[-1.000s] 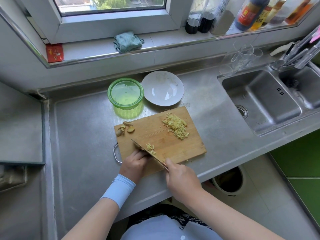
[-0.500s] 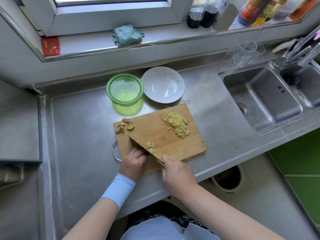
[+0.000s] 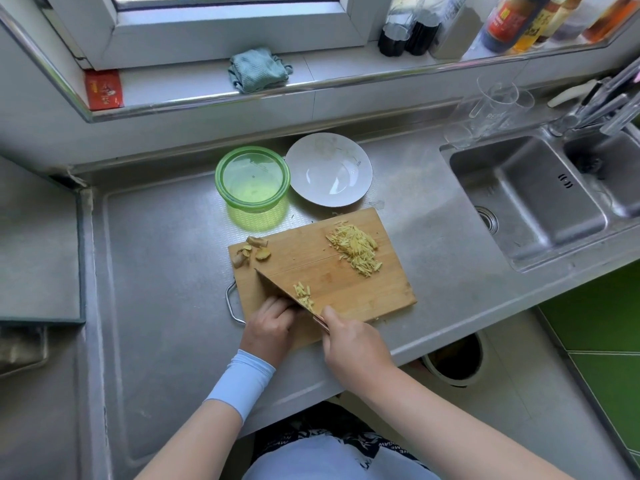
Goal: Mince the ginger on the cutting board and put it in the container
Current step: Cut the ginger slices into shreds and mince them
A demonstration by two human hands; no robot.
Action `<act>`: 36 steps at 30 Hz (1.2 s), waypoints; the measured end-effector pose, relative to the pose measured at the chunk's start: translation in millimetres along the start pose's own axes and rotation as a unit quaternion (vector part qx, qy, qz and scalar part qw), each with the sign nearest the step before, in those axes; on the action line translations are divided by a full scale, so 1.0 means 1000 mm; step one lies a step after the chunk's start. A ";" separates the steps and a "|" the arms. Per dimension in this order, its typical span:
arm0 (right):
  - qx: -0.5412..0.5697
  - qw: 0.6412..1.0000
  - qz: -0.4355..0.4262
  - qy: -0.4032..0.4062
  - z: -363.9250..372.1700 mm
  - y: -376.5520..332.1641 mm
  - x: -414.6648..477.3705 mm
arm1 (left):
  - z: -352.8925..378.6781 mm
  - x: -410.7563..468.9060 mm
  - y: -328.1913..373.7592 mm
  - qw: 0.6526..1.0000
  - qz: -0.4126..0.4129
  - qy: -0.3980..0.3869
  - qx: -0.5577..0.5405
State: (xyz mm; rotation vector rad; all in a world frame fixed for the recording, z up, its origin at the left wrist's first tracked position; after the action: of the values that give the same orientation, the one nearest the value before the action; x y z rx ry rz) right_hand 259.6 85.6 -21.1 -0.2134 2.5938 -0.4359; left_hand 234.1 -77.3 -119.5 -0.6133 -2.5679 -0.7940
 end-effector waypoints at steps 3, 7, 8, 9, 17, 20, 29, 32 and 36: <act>0.002 1.000 0.011 0.002 -0.001 0.008 -0.011 | 0.001 -0.001 0.001 1.000 -0.007 0.012 0.006; 0.003 1.000 0.016 -0.007 0.002 0.008 -0.011 | -0.001 0.001 0.001 1.000 -0.015 0.019 0.014; 0.002 1.000 0.015 -0.006 0.002 0.006 -0.007 | 0.000 0.001 0.001 1.000 -0.018 0.018 0.015; -0.001 1.000 0.011 -0.004 0.002 0.003 -0.002 | 0.000 0.000 0.001 0.999 -0.020 0.017 0.018; 0.012 1.000 0.015 -0.012 0.000 0.009 -0.016 | -0.001 0.001 0.002 0.999 -0.020 0.023 0.018; 0.007 1.000 0.019 -0.009 0.001 0.005 -0.007 | -0.001 0.001 0.002 0.999 -0.024 0.020 0.013; 0.009 1.000 0.017 -0.016 -0.003 0.009 -0.017 | -0.002 0.002 0.004 0.999 -0.026 0.026 0.010; 0.008 1.000 0.023 -0.011 0.001 0.007 -0.011 | -0.003 0.002 0.005 0.999 -0.030 0.020 0.008; 0.011 1.000 0.006 -0.006 0.000 0.001 0.000 | -0.003 0.002 0.004 0.999 -0.037 0.012 0.015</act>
State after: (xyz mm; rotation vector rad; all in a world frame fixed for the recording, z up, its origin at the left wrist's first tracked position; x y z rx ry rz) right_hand 259.7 86.4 -21.3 -0.1912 2.5755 -0.4570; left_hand 235.3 -75.3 -115.0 -0.4989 -2.5883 -0.7819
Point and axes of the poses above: each hand's wrist, its own x-axis towards the middle knuckle, its own z-axis out of the palm, y = z × x, the point moved 1 cm from there along x, towards the middle knuckle, and after that the axes turned 3 degrees about -y, right-handed, at the moved point
